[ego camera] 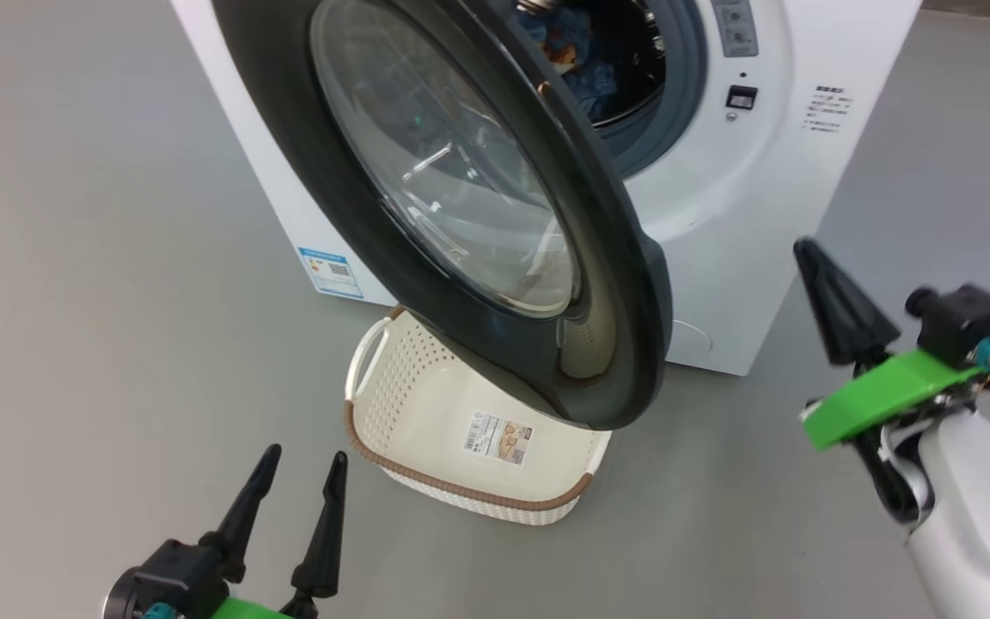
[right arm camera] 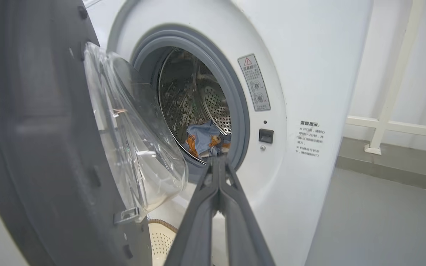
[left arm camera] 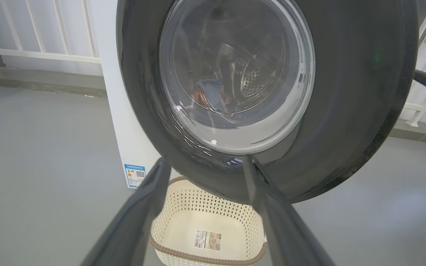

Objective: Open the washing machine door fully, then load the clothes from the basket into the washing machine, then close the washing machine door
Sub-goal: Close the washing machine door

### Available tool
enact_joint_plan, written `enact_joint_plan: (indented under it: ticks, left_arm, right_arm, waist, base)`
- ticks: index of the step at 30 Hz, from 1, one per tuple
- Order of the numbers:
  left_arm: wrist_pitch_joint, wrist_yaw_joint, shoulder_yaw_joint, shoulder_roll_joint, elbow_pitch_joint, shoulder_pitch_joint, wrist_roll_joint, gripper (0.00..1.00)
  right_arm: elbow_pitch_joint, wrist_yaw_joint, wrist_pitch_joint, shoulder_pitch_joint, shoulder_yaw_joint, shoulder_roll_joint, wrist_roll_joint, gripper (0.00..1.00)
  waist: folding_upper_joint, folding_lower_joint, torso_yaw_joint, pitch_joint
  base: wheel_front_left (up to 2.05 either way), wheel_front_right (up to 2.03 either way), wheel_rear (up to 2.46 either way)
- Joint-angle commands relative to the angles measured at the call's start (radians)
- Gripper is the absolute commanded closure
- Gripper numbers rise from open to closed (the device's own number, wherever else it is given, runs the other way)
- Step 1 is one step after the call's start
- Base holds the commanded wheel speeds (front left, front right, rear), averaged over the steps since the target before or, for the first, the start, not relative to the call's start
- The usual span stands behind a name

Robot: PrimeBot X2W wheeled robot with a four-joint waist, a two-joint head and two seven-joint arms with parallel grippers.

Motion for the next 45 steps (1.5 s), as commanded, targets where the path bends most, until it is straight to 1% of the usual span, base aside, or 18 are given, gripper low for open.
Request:
enact_joint_plan:
  ticks: [1,5,8,12,13,17,20,24,29,33,39,41,45]
  left_arm:
    - [-0.013,-0.005,0.032,0.006,-0.013,-0.042,0.012,0.00]
    - [-0.017,-0.010,0.034,0.002,-0.004,-0.041,0.016,0.00]
    - [-0.018,-0.011,0.039,0.002,-0.001,-0.038,0.020,0.00]
    - [-0.020,-0.017,0.048,0.001,-0.001,-0.033,0.016,0.00]
    - [-0.020,-0.017,0.048,0.001,-0.001,-0.033,0.016,0.00]
    - [-0.020,-0.018,0.056,0.005,0.000,-0.031,0.021,0.00]
    - [-0.021,-0.022,0.059,0.003,-0.001,-0.029,0.020,0.00]
    - [-0.021,-0.025,0.062,0.002,0.000,-0.028,0.022,0.00]
    - [-0.021,-0.028,0.066,-0.003,-0.001,-0.030,0.026,0.00]
    - [-0.021,-0.030,0.072,-0.009,-0.002,-0.032,0.030,0.00]
    - [-0.021,-0.034,0.085,-0.016,-0.005,-0.031,0.037,0.00]
    - [-0.021,-0.037,0.090,-0.019,-0.005,-0.032,0.041,0.00]
    - [-0.021,-0.040,0.093,-0.024,-0.006,-0.036,0.048,0.00]
  right_arm:
    - [-0.042,0.006,-0.012,-0.040,0.014,-0.010,0.009,1.00]
    - [-0.118,0.006,-0.012,-0.088,0.009,-0.020,-0.004,1.00]
    - [-0.205,0.006,-0.012,-0.121,0.017,-0.018,-0.017,1.00]
    - [-0.336,0.006,-0.012,-0.149,0.072,-0.006,-0.033,1.00]
    - [-0.336,0.006,-0.012,-0.149,0.072,-0.006,-0.033,1.00]
    - [-0.439,0.006,-0.005,-0.160,0.158,0.000,-0.043,1.00]
    - [-0.497,0.006,0.030,-0.148,0.218,0.006,-0.037,1.00]
    - [-0.539,0.006,0.099,-0.108,0.303,0.011,-0.019,1.00]
    - [-0.535,0.006,0.166,-0.050,0.390,0.002,0.006,1.00]
    - [-0.492,0.006,0.185,-0.003,0.415,-0.005,0.019,1.00]
    - [-0.406,0.006,0.174,0.040,0.393,-0.010,0.038,1.00]
    - [-0.362,0.006,0.165,0.047,0.370,-0.012,0.044,1.00]
    - [-0.313,0.006,0.157,0.043,0.348,-0.013,0.048,1.00]
  waist:
    - [-0.0001,-0.0001,0.016,0.006]
    - [-0.0001,-0.0001,0.025,0.002]
    - [-0.0001,-0.0001,0.027,-0.002]
    - [-0.0001,-0.0001,0.027,-0.010]
    - [-0.0001,-0.0001,0.027,-0.010]
    - [-0.0001,-0.0001,0.028,-0.014]
    - [-0.0001,-0.0001,0.032,-0.015]
    - [-0.0001,-0.0001,0.037,-0.014]
    - [-0.0001,-0.0001,0.043,-0.005]
    - [-0.0001,-0.0001,0.046,0.002]
    - [-0.0001,-0.0001,0.043,0.007]
    - [-0.0001,-0.0001,0.040,0.011]
    - [-0.0001,-0.0001,0.034,0.018]
  base:
    - [0.00,0.00,0.00]
    - [0.00,0.00,0.00]
    - [0.00,0.00,0.00]
    - [0.00,0.00,0.00]
    - [0.00,0.00,0.00]
    - [0.00,0.00,0.00]
    - [0.00,0.00,0.00]
    - [0.00,0.00,0.00]
    - [0.00,0.00,0.00]
    - [0.00,0.00,0.00]
    - [0.00,0.00,0.00]
    - [0.00,0.00,0.00]
    - [0.00,0.00,0.00]
